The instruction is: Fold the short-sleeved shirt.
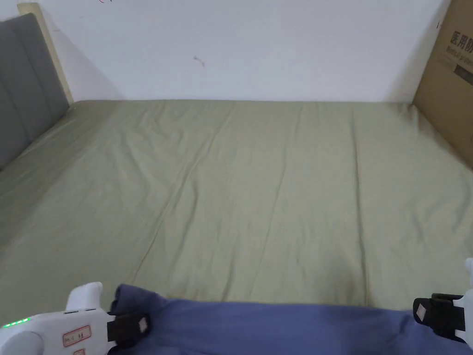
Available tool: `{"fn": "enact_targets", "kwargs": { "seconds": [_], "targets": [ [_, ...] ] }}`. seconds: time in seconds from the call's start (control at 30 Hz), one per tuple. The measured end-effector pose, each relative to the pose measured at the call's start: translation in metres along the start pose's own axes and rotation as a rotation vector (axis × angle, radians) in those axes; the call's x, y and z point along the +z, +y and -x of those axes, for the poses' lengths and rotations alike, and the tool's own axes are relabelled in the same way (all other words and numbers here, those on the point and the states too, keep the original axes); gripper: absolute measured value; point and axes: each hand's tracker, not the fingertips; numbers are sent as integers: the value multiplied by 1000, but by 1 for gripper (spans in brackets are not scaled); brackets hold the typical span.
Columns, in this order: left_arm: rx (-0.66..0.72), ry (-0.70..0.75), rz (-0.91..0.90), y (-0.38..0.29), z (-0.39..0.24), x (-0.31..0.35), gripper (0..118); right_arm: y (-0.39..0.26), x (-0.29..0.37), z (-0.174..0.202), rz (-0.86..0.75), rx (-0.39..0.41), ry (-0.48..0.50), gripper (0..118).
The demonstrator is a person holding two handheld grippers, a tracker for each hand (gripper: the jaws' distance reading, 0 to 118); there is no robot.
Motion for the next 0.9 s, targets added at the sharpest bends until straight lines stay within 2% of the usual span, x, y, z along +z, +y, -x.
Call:
{"fn": "enact_targets", "kwargs": {
  "seconds": [0.07,0.13,0.23,0.33,0.47,0.5,0.53,0.6,0.63,0.67,0.7,0.87,0.9],
  "targets": [
    [-178,279,-15,1,-14,16,3,-3,2,0,-3,11,6,0],
    [-195,320,-24,2,-22,19,3,-6,2,-1,-5,22,8,0],
    [-99,145,-47,8,-49,26,3,-11,4,-7,-5,10,27,0],
    [-63,-40,-21,14,-93,15,3,-15,9,-8,-14,7,43,0],
    [-49,-189,50,11,-155,-26,6,-18,21,-16,-30,21,36,0],
    [-72,-182,74,9,-170,-37,17,-18,24,-19,-34,16,33,0],
    [-90,-199,101,5,-186,-49,39,-18,28,-23,-41,12,23,0],
    [-94,-230,150,-1,-202,-66,106,-19,37,-25,-66,25,-18,0],
    [-101,-237,173,-3,-207,-72,113,-19,40,-27,-69,26,-16,0],
    [-97,-246,163,-7,-210,-73,113,-19,43,-30,-72,24,-16,0],
    [-60,-284,128,-7,-209,-68,118,-20,46,-31,-76,18,-12,0],
    [8,-244,105,4,-182,-49,115,-24,48,-39,-85,1,-10,0],
    [5,-236,103,7,-176,-43,108,-25,47,-40,-85,-2,-9,0]
  ]
}}
